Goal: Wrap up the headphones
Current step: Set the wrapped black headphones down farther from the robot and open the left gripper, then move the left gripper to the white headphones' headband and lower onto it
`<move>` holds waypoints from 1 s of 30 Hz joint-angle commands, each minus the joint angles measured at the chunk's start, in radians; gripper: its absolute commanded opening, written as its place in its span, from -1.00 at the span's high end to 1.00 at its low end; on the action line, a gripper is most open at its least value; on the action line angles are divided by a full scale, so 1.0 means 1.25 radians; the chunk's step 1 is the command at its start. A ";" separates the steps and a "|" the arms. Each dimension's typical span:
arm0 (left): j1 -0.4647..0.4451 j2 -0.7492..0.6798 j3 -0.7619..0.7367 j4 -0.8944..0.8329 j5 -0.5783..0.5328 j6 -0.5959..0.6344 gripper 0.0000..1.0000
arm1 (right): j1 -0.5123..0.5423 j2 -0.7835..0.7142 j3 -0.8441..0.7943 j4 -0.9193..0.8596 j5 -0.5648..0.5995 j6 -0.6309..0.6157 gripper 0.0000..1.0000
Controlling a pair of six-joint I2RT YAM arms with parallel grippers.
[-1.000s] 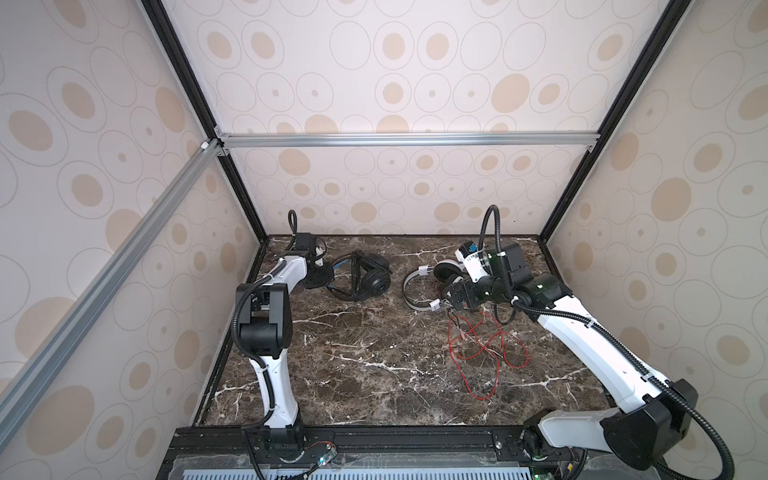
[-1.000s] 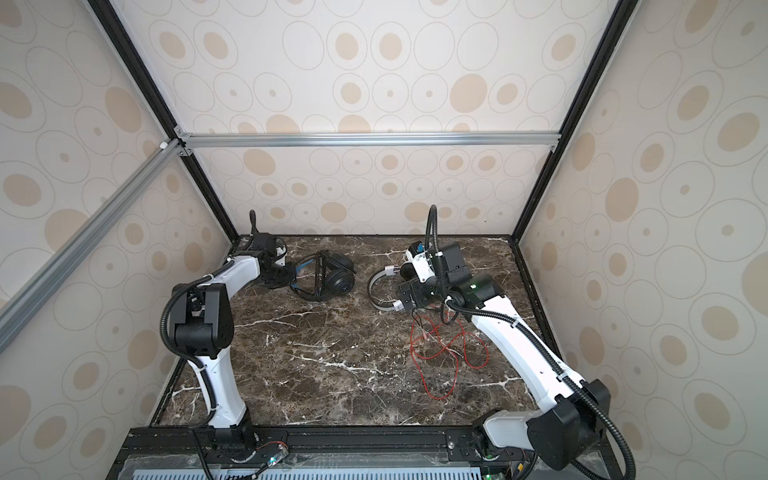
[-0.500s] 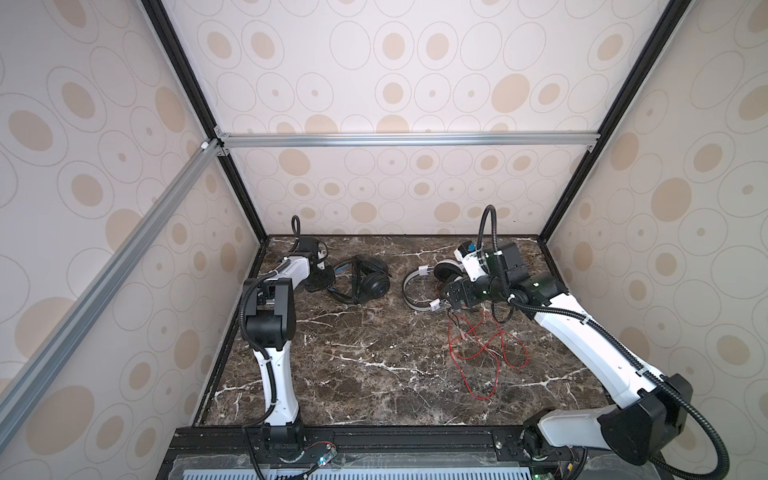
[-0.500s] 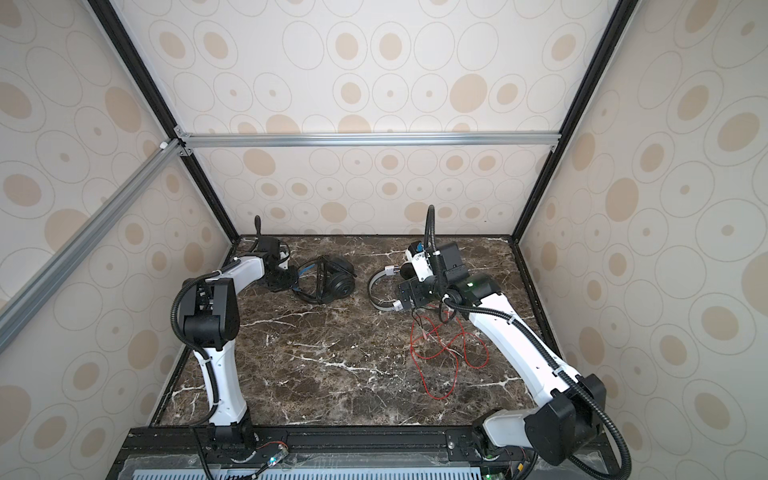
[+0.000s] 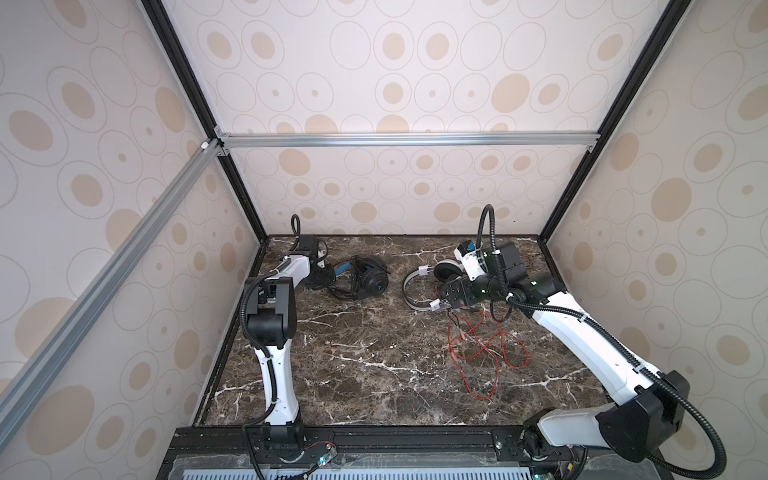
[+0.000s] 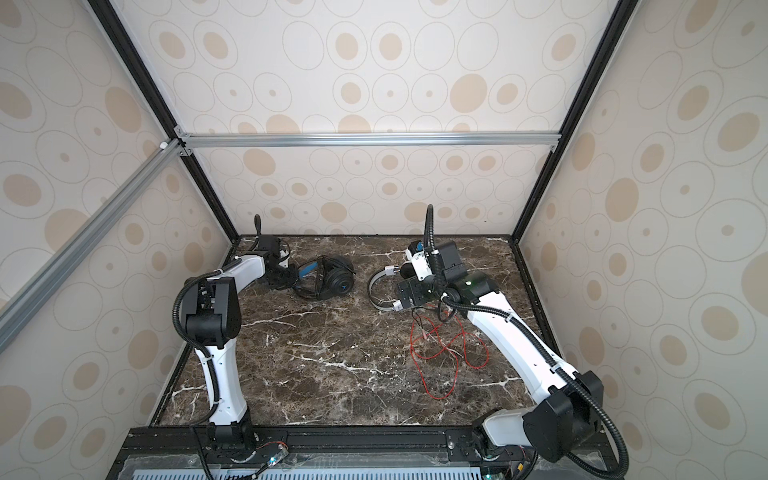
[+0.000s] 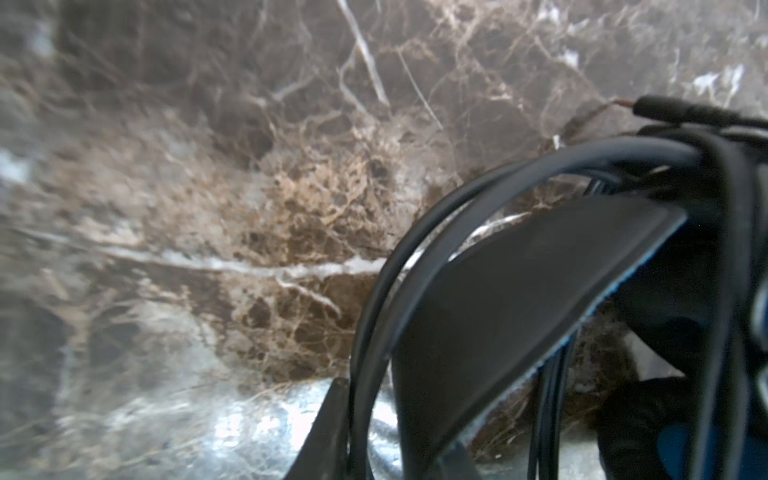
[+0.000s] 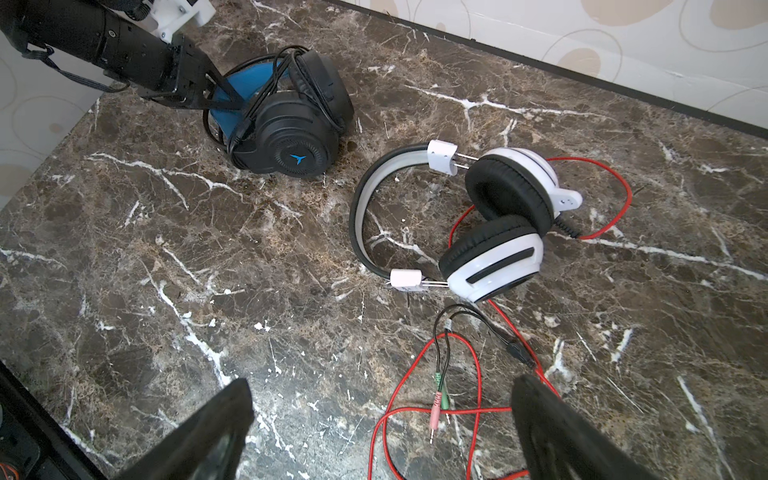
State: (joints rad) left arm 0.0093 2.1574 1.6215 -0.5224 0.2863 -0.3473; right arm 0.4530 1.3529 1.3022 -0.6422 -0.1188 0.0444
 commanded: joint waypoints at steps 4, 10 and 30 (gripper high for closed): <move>0.006 -0.043 0.045 -0.009 -0.043 -0.009 -0.26 | 0.000 0.021 0.039 0.003 0.001 -0.004 -0.99; -0.006 -0.114 0.047 -0.032 -0.079 -0.006 -0.96 | 0.000 0.034 0.054 0.005 -0.008 -0.007 -0.99; -0.456 -0.465 -0.307 0.045 -0.203 -0.256 -0.96 | 0.000 0.050 0.029 0.007 0.057 -0.015 -0.99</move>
State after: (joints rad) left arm -0.5095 1.5929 1.2530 -0.5087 0.0864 -0.5426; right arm 0.4530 1.4250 1.3533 -0.6418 -0.0677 0.0353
